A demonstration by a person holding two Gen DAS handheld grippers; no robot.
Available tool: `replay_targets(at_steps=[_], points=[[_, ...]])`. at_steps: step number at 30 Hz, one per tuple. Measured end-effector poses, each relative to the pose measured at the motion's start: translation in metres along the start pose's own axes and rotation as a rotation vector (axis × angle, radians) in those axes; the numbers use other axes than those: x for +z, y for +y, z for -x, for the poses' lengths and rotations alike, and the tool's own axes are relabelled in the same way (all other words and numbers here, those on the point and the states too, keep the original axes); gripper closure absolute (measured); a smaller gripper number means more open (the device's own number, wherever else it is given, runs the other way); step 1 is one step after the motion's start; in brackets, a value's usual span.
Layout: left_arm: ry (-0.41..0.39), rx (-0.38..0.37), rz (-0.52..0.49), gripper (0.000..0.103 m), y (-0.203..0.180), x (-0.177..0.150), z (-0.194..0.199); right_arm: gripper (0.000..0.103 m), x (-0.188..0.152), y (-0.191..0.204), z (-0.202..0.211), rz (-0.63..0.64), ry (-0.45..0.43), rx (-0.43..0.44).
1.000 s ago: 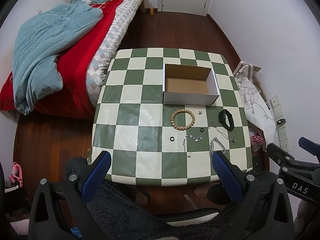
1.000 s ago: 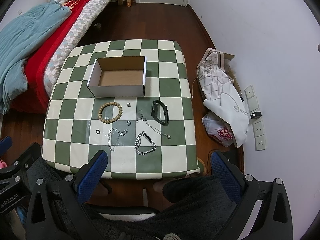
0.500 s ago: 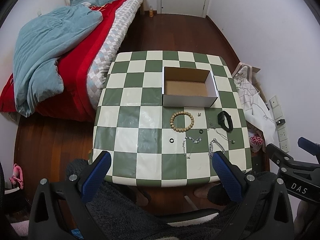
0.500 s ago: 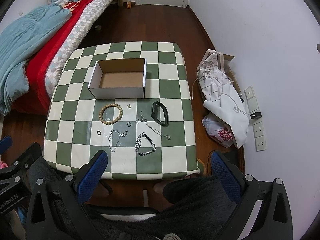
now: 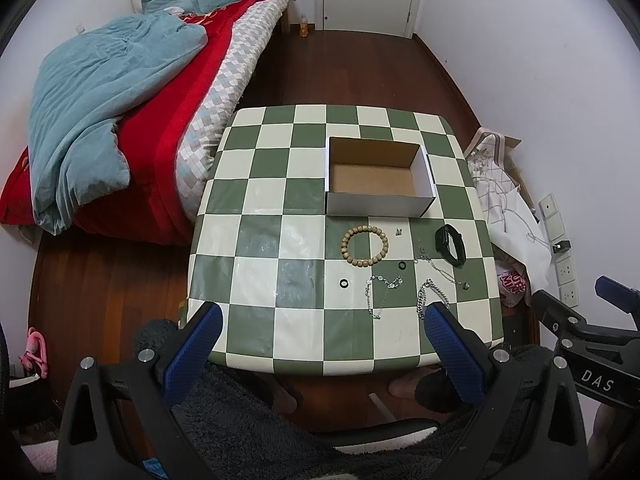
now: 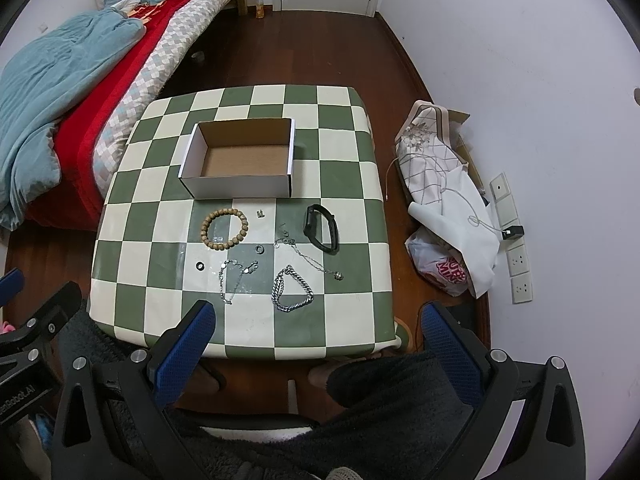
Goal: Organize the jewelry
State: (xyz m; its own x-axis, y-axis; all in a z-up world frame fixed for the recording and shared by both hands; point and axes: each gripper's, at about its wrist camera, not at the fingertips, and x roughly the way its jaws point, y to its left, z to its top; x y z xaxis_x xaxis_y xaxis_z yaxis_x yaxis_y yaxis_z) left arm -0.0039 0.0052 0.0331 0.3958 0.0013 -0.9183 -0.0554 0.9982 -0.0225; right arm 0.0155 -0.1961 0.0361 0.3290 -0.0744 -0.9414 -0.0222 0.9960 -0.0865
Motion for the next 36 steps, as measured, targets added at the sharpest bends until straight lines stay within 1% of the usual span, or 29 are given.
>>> replay_targets(at_steps=[11, 12, 13, 15, 16, 18, 20, 23, 25, 26, 27, 29, 31, 33, 36], points=[[-0.008, 0.002, -0.002, 0.000, 0.000, 0.000, 0.001, 0.000, -0.003, -0.001, -0.001, -0.003, -0.002, -0.001], [-0.020, 0.007, -0.002, 0.000, 0.000, 0.002, 0.000, 0.000, -0.001, -0.002, -0.002, -0.007, -0.006, -0.005], [-0.042, 0.016, -0.003, 0.000, 0.000, 0.003, -0.001, 0.000, -0.002, -0.002, -0.002, -0.009, -0.006, -0.006], [-0.083, 0.056, -0.008, 0.000, 0.000, 0.009, -0.009, 0.000, 0.002, -0.005, -0.006, -0.017, -0.019, -0.006], [-0.112, 0.086, -0.011, 0.000, 0.001, 0.015, -0.018, 0.000, 0.005, -0.008, -0.011, -0.029, -0.028, -0.021], [-0.126, 0.135, -0.020, 0.000, 0.000, 0.023, -0.036, 0.000, 0.013, -0.019, -0.031, -0.064, -0.026, -0.026], [-0.122, 0.164, -0.029, 0.000, 0.001, 0.026, -0.056, 0.000, 0.017, -0.025, -0.054, -0.095, 0.005, -0.032], [-0.085, 0.210, -0.054, 0.000, -0.003, 0.029, -0.090, 0.000, 0.020, -0.032, -0.099, -0.125, 0.070, -0.031], [-0.050, 0.231, -0.073, 0.000, -0.005, 0.028, -0.113, 0.000, 0.016, -0.038, -0.135, -0.142, 0.126, -0.038], [-0.045, 0.239, -0.079, 0.000, -0.006, 0.025, -0.121, 0.000, 0.014, -0.039, -0.149, -0.150, 0.153, -0.035], [-0.027, 0.263, -0.092, 0.000, -0.007, 0.024, -0.133, 0.000, 0.012, -0.040, -0.167, -0.161, 0.186, -0.027], [0.005, 0.277, -0.106, 0.000, -0.010, 0.019, -0.151, 0.001, 0.000, -0.044, -0.194, -0.173, 0.250, -0.035], [0.036, 0.290, -0.109, 0.000, -0.012, 0.014, -0.164, 0.004, -0.010, -0.042, -0.219, -0.181, 0.312, -0.023], [0.058, 0.292, -0.112, 0.000, -0.014, 0.010, -0.175, 0.012, -0.020, -0.038, -0.242, -0.191, 0.373, -0.007], [0.079, 0.296, -0.114, 0.000, -0.016, 0.006, -0.185, 0.017, -0.030, -0.034, -0.259, -0.211, 0.408, 0.007]])
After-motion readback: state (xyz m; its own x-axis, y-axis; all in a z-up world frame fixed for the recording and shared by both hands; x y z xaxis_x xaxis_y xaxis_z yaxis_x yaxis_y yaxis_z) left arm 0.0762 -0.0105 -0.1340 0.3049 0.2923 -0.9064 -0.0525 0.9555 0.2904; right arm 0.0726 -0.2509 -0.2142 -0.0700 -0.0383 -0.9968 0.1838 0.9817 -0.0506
